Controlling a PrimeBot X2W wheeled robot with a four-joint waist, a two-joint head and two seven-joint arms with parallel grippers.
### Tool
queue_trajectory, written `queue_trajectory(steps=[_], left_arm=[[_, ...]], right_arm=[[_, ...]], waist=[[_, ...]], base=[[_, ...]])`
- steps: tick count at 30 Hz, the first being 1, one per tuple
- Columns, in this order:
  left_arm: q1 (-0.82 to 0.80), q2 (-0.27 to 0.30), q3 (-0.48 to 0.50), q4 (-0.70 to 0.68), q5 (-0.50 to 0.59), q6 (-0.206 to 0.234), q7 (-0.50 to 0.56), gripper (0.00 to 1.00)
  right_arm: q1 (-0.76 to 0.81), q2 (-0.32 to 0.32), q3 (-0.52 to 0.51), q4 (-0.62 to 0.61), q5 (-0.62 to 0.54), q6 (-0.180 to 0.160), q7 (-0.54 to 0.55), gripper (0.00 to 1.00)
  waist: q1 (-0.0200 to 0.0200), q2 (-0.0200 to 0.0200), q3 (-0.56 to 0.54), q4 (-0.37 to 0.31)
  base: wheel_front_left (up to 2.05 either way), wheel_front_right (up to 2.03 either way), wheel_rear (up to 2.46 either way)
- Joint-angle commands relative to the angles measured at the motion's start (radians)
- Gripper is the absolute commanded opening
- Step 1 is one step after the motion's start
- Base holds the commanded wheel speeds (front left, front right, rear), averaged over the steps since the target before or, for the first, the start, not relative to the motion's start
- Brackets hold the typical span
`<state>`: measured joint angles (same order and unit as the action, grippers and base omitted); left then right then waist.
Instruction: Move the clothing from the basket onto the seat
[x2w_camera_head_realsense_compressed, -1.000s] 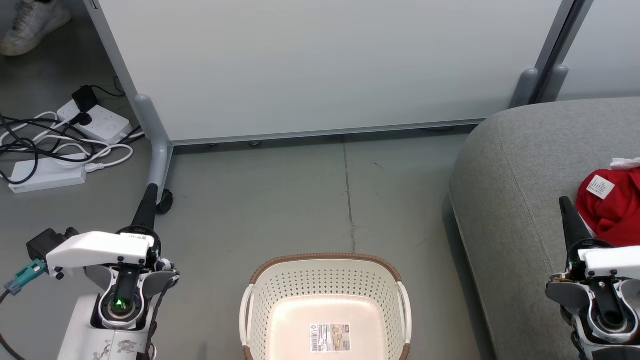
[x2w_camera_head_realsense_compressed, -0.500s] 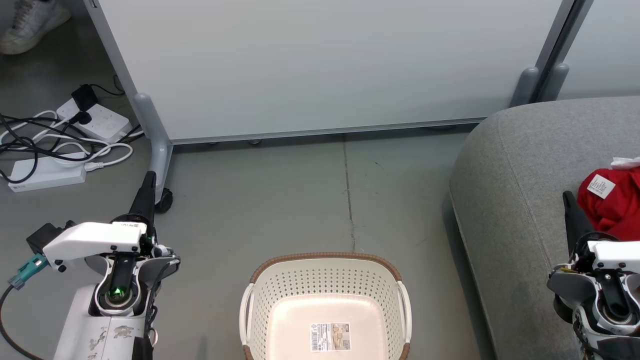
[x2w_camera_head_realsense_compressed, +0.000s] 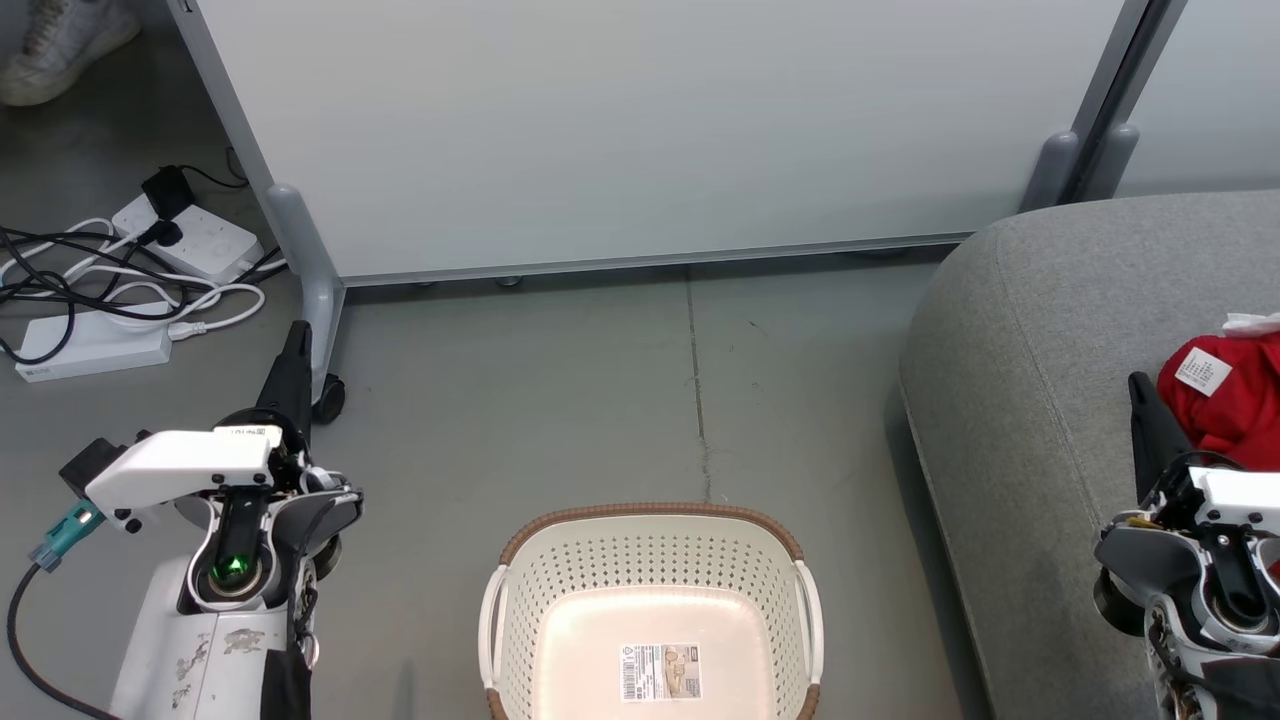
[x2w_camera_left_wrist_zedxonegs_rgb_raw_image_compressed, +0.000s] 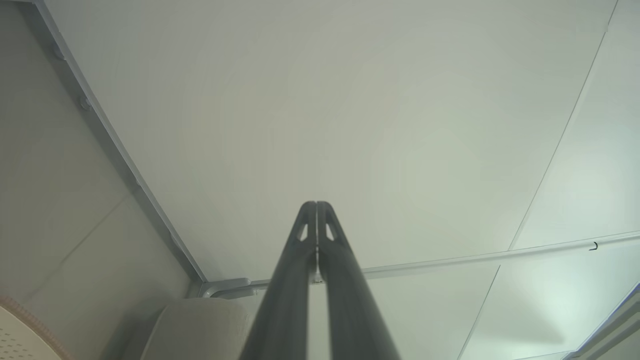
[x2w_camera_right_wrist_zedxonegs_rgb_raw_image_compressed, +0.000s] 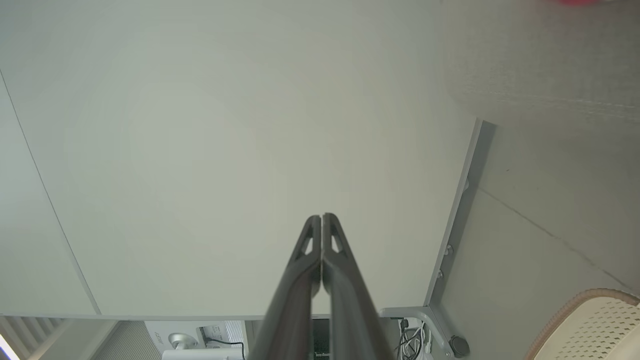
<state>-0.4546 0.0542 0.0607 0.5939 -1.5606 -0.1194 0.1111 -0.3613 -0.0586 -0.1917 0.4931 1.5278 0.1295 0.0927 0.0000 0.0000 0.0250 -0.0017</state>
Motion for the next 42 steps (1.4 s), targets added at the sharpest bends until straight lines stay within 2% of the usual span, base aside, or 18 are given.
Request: queue_trajectory(steps=[1,6,42], left_arm=[[-0.021,0.001,0.008,0.006,-0.016,-0.008,0.004,0.00],[-0.036,-0.006,0.016,0.018,-0.039,-0.016,0.010,0.00],[-0.028,-0.005,0.011,0.017,-0.041,-0.016,0.006,0.00]], right_arm=[[-0.015,-0.007,-0.007,0.006,0.020,0.002,0.007,0.00],[-0.023,-0.007,-0.011,0.021,0.046,0.002,0.009,0.00],[-0.020,-0.006,-0.011,0.020,0.043,0.002,0.009,0.00]], waist=[[0.0000,0.0000,0.000,0.000],[0.0000,0.0000,0.001,0.000],[0.0000,0.0000,0.001,0.000]], base=[[0.00,0.00,0.00],[0.00,0.00,0.00],[0.00,0.00,0.00]])
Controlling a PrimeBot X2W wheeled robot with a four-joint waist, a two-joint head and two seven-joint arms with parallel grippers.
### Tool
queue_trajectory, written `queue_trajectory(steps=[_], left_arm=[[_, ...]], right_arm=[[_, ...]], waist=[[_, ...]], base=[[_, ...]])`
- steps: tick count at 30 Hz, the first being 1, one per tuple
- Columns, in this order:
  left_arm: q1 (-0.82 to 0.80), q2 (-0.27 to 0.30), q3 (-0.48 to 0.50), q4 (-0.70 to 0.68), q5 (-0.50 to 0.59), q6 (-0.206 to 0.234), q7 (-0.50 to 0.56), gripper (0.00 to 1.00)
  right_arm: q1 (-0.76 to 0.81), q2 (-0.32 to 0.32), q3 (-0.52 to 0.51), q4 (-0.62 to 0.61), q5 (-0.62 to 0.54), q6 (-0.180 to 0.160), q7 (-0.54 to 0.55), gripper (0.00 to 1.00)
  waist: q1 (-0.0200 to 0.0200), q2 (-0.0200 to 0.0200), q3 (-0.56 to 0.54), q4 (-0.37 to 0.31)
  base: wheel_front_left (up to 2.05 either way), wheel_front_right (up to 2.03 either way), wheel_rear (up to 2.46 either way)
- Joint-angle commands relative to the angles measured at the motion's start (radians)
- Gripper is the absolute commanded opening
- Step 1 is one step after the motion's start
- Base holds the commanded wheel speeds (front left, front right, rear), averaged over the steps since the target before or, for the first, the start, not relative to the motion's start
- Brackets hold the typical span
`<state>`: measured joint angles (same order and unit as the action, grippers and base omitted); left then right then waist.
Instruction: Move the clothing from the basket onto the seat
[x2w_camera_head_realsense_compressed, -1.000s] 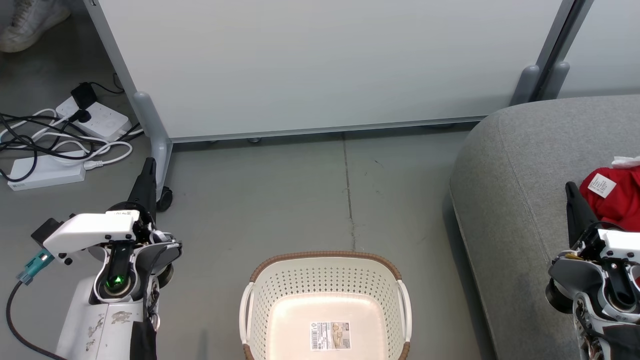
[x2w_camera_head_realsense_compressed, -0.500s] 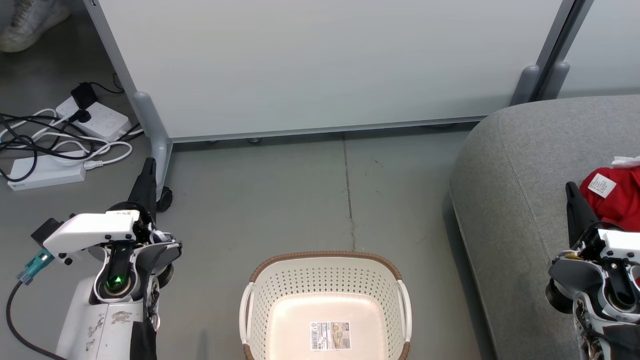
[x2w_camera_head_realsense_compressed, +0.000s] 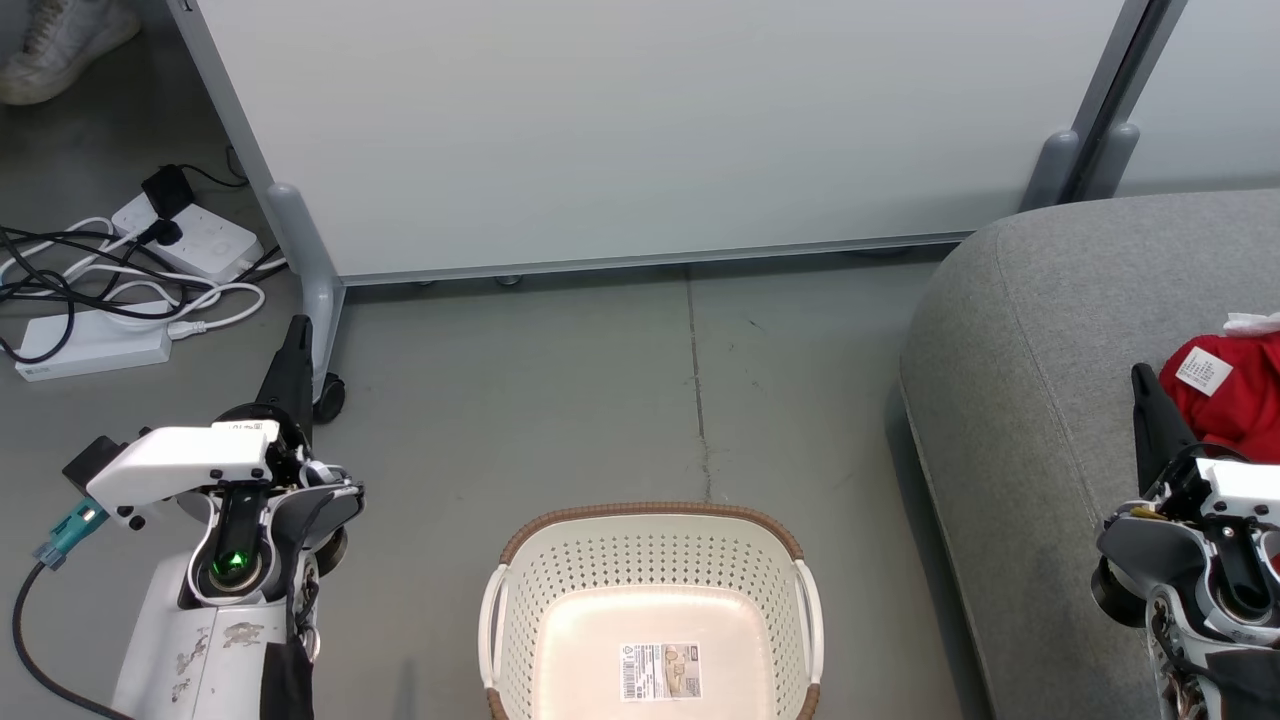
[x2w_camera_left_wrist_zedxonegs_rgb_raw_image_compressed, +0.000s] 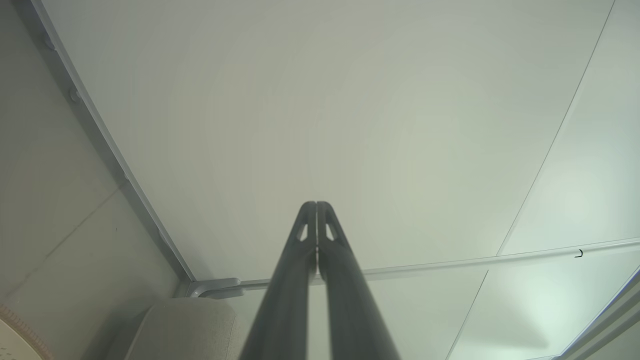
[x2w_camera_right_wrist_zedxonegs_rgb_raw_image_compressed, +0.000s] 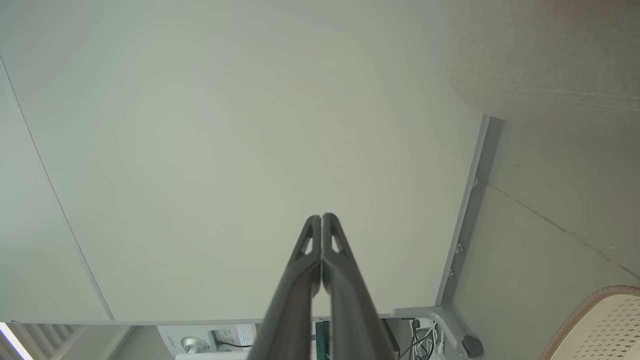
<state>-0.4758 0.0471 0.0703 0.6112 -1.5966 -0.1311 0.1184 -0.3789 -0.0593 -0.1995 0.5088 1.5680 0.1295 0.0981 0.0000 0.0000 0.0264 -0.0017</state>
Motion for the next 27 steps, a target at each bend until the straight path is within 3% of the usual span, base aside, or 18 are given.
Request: queue_trajectory(steps=[1,27], left_arm=[[-0.007,0.002,0.002,-0.001,-0.005,-0.005,-0.001,0.00],[-0.007,0.002,0.001,-0.001,-0.003,-0.005,-0.002,0.00]], right_arm=[[-0.002,-0.005,-0.003,0.004,0.003,0.002,0.003,0.00],[-0.002,-0.005,-0.003,0.004,0.002,0.002,0.004,0.00]], waist=[[0.0000,0.0000,0.000,0.000],[0.0000,0.0000,0.000,0.000]], base=[[0.00,0.00,0.00],[0.00,0.00,0.00]])
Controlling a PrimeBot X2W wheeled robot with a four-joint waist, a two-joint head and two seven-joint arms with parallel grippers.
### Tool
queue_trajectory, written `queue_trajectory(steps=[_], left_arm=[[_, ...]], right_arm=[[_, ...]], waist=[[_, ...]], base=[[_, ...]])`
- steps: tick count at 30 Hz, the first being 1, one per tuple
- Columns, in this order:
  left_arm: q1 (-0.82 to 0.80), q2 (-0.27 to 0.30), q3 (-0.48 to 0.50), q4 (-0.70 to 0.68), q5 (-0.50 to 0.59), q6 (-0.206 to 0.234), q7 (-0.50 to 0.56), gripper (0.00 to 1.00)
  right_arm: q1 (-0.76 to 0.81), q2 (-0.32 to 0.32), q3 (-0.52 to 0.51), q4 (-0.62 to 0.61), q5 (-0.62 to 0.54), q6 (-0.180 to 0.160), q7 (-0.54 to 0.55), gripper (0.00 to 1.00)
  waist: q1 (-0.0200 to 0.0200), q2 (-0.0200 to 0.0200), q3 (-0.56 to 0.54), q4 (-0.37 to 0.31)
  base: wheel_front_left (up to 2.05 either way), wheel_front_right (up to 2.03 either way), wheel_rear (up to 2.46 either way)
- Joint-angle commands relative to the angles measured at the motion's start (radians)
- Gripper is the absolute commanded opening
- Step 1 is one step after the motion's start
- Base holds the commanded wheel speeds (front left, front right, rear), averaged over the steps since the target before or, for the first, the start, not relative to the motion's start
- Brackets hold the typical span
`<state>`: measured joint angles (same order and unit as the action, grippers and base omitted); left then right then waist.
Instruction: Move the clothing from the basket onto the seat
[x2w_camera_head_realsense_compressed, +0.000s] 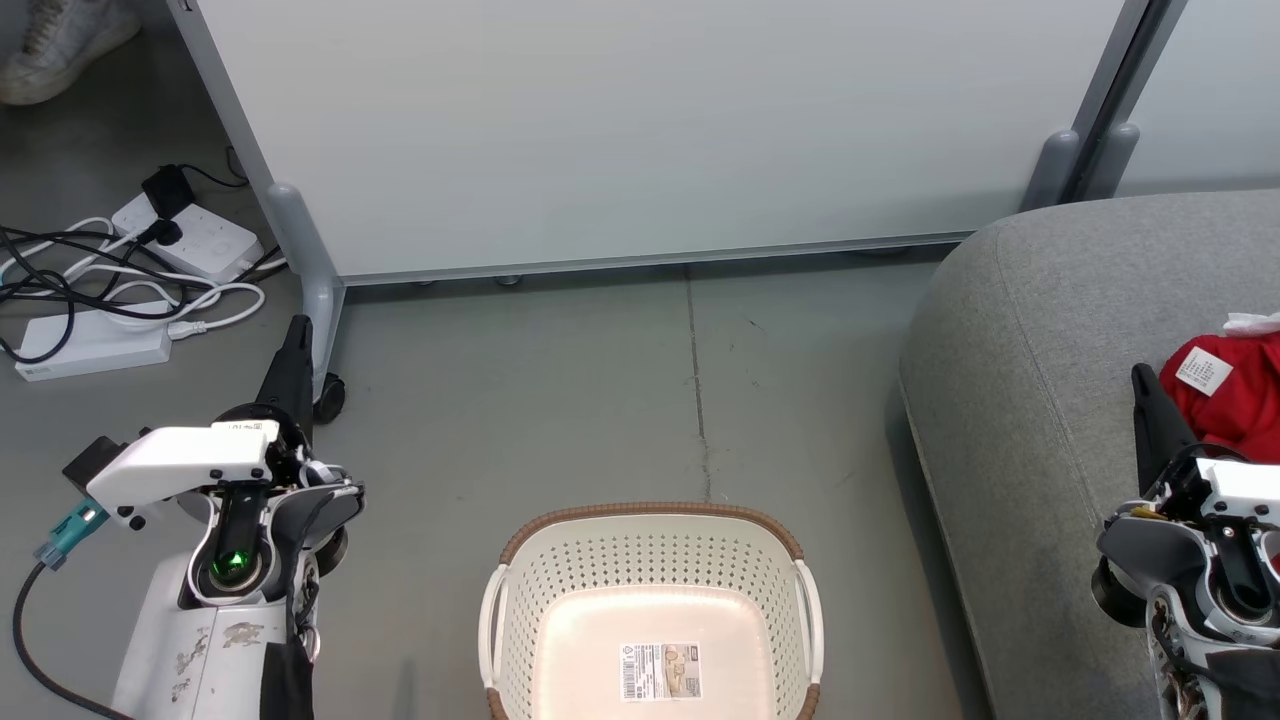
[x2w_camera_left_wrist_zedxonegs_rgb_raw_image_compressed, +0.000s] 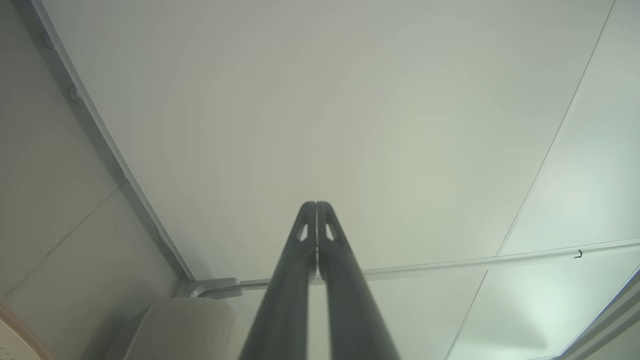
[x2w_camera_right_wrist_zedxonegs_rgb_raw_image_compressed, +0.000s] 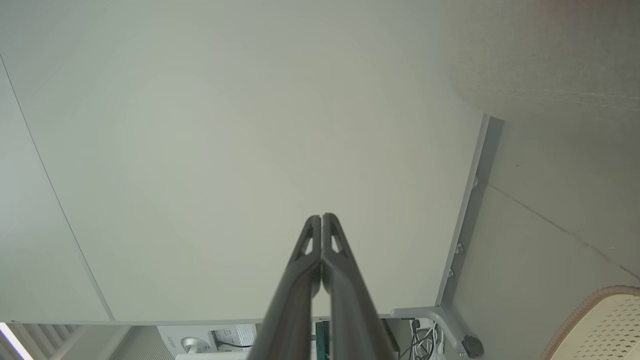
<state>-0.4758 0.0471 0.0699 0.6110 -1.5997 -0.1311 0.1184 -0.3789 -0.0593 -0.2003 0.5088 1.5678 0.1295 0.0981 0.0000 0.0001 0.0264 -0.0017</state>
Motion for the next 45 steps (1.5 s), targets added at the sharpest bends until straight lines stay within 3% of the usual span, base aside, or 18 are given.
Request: queue_trajectory(steps=[1,45], left_arm=[[-0.007,0.002,0.001,-0.001,0.000,-0.005,-0.002,0.00],[-0.007,0.002,0.001,-0.001,0.000,-0.005,-0.002,0.00]], right_arm=[[-0.002,-0.005,-0.002,0.004,0.003,0.002,0.004,0.00],[-0.002,-0.004,-0.003,0.004,0.002,0.002,0.004,0.00]], waist=[[0.0000,-0.0001,0.000,0.000],[0.0000,-0.0001,0.000,0.000]], base=[[0.00,0.00,0.00],[0.00,0.00,0.00]])
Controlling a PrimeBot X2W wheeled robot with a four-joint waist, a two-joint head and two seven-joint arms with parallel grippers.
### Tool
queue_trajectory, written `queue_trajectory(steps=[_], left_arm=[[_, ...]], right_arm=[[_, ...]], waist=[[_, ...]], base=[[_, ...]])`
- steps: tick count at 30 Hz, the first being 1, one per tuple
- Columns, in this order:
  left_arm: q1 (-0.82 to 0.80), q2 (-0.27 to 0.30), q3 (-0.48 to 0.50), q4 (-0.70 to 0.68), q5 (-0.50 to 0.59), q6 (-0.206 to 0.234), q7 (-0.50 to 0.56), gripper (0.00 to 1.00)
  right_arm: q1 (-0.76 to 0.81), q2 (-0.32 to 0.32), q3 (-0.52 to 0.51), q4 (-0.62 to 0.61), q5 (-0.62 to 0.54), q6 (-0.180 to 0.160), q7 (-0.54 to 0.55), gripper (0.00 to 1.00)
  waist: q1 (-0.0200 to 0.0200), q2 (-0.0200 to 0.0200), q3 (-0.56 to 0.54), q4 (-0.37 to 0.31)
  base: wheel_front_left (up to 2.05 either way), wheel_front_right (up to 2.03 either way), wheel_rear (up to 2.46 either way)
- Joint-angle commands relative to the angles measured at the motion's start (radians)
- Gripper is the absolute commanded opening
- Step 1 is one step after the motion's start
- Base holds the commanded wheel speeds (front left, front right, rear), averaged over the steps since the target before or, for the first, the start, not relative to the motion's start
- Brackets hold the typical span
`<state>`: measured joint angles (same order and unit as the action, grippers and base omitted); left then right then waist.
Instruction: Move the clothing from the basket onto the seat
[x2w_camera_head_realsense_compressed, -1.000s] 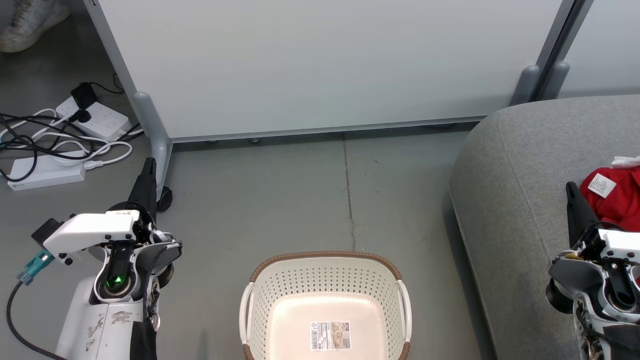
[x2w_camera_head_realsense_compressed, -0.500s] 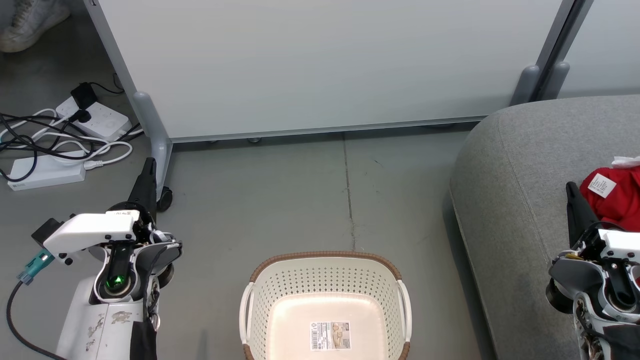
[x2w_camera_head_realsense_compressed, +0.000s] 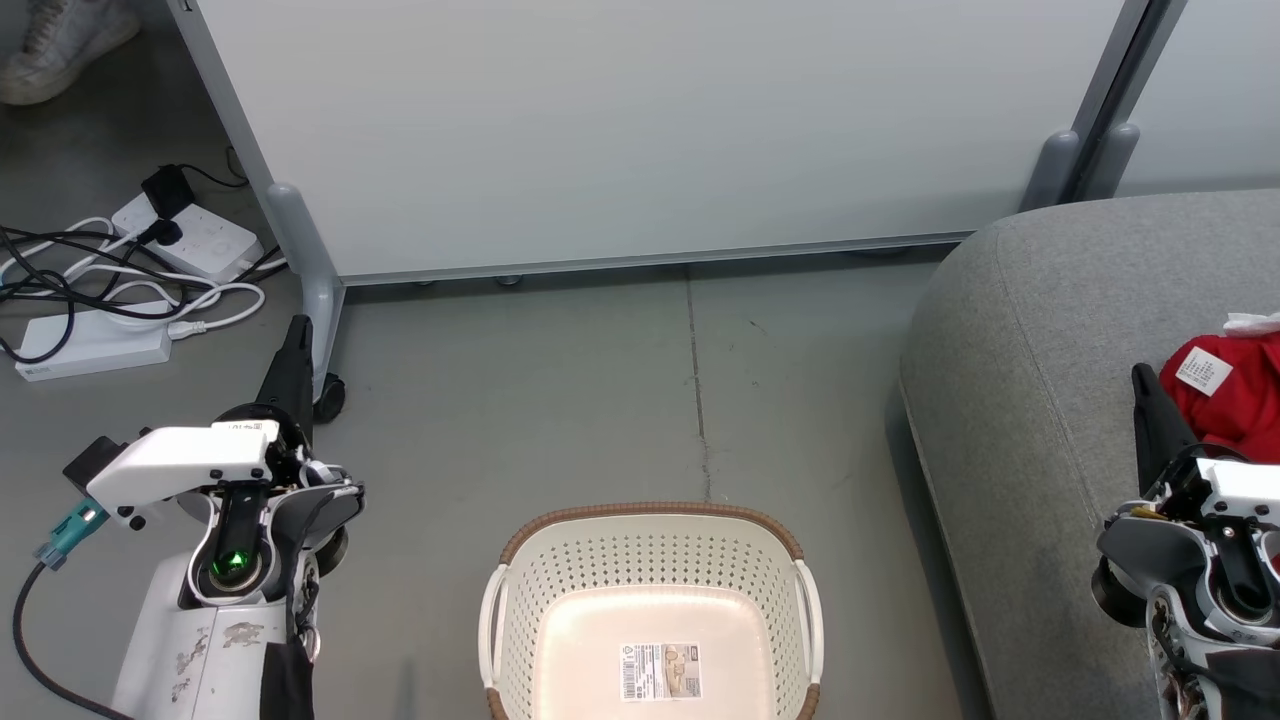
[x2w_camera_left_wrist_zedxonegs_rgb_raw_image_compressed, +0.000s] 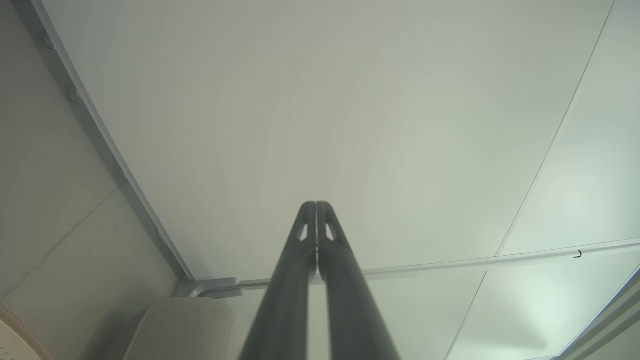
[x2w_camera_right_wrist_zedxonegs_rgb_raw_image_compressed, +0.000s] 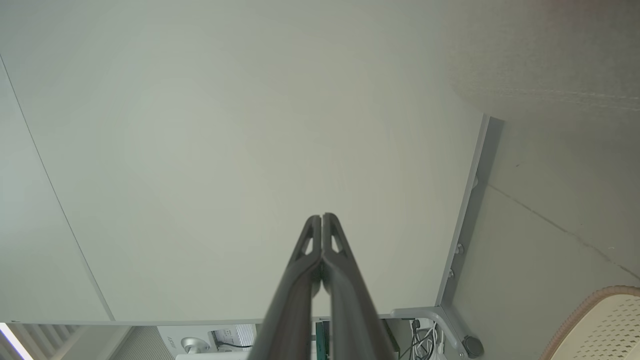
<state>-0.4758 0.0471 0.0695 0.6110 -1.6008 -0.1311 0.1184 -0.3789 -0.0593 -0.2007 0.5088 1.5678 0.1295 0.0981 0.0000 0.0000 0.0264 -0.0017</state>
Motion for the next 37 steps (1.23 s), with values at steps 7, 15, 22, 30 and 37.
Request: queue_trajectory(steps=[7,15,22,30,37], left_arm=[[-0.007,0.002,0.001,-0.001,0.001,-0.005,-0.002,0.00],[-0.007,0.002,0.001,-0.001,0.001,-0.005,-0.002,0.00],[-0.007,0.002,0.001,-0.001,0.001,-0.005,-0.002,0.00],[-0.007,0.002,0.001,-0.001,0.001,-0.005,-0.002,0.00],[-0.007,0.002,0.001,-0.001,0.001,-0.005,-0.002,0.00]], right_arm=[[-0.002,-0.004,-0.002,0.004,0.002,0.002,0.004,0.00],[-0.002,-0.004,-0.002,0.004,0.002,0.002,0.004,0.00],[-0.002,-0.004,-0.002,0.004,0.002,0.002,0.004,0.00],[-0.002,-0.004,-0.002,0.004,0.002,0.002,0.005,0.00],[-0.002,-0.004,-0.002,0.004,0.002,0.002,0.005,0.00]], waist=[[0.0000,0.0000,0.000,0.000],[0.0000,0.0000,0.000,0.000],[0.0000,0.0000,0.000,0.000],[0.0000,0.0000,0.000,0.000],[0.0000,0.0000,0.000,0.000]], base=[[0.00,0.00,0.00],[0.00,0.00,0.00],[0.00,0.00,0.00],[0.00,0.00,0.00],[0.00,0.00,0.00]])
